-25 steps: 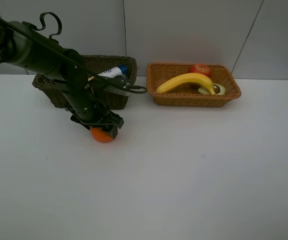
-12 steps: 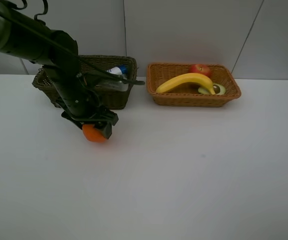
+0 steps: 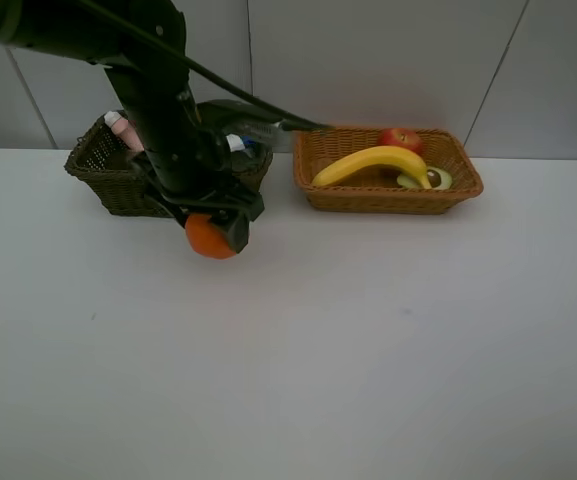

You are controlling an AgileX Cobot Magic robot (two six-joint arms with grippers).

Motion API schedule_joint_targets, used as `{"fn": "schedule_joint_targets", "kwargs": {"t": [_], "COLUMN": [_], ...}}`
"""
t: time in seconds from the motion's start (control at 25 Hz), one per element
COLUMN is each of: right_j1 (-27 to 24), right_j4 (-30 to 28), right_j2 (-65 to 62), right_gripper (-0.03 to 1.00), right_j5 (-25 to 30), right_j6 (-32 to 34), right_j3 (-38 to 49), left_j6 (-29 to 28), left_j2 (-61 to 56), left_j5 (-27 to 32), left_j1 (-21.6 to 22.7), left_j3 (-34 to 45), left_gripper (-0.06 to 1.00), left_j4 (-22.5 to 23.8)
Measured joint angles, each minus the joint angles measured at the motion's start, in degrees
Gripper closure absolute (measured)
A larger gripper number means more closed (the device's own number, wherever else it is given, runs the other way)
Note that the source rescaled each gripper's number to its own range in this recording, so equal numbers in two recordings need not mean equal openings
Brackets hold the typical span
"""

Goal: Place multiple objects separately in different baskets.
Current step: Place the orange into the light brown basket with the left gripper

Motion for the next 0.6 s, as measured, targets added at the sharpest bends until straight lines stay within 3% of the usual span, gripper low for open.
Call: {"fn": "schedule_joint_targets", "kwargs": {"t": [0.32, 0.6], "right_j1": [0.00, 0.00], "right_j4": [0.00, 0.00], "right_j2": [0.00, 0.00], "right_gripper": [0.15, 0.15], "right_j5": [0.00, 0.00], "right_j6": [0.00, 0.00], "right_j3": [0.00, 0.00], "left_j6": [0.32, 3.03], "left_j2": [1.07, 8.94], "left_j5": [1.01, 0.83], "left_j1": [-2.56, -3.86], "left_j3": [-10.00, -23.62], "left_gripper": [0.01, 0.01], "left_j4": [2.19, 4.49]}}
